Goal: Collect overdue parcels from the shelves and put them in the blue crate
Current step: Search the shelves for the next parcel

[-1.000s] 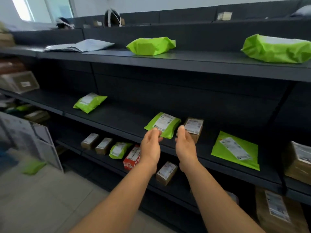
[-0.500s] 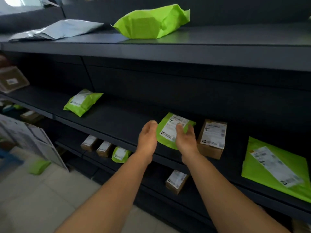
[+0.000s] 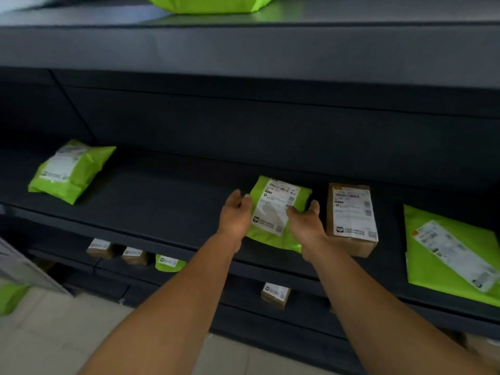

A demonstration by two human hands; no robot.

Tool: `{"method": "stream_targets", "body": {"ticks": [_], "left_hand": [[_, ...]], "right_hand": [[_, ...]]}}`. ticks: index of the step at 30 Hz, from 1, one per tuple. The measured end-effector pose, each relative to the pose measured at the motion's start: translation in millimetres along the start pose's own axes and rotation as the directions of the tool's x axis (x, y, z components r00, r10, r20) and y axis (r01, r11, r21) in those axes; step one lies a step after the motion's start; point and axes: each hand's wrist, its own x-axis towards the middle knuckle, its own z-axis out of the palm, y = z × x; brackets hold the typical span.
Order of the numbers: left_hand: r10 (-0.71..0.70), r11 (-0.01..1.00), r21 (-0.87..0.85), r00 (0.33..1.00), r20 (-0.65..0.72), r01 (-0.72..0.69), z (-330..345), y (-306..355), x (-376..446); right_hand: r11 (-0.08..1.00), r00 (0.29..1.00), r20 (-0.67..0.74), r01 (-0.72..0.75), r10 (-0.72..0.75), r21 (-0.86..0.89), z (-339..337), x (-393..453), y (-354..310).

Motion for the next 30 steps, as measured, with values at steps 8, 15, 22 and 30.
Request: {"method": "stream_targets", "body": {"ticks": [8, 15, 22, 30], "left_hand": [[0.020, 1.000, 0.011, 0.991, 0.133, -0.022, -4, -8, 28], [0.026, 0.994, -0.111, 0.993, 0.111, -0.014, -11, -12, 33], [0.082, 0.963, -0.260, 0.995, 0.057, -0.065, -15, -6, 32], [0.122, 0.940, -0.327, 0.991, 0.050, -0.099, -16, 3, 33]], "right_hand": [[1.000, 0.992, -0.123, 0.021, -0.019, 0.017, 12, 12, 2], [0.996, 0.977, -0.193, 0.089, -0.087, 0.000, 18, 12, 3], [0.985, 0.957, -0.240, 0.171, -0.163, 0.013, 19, 5, -8], [0.970, 0.932, -0.280, 0.243, -0.229, 0.017, 18, 2, -21]]}}
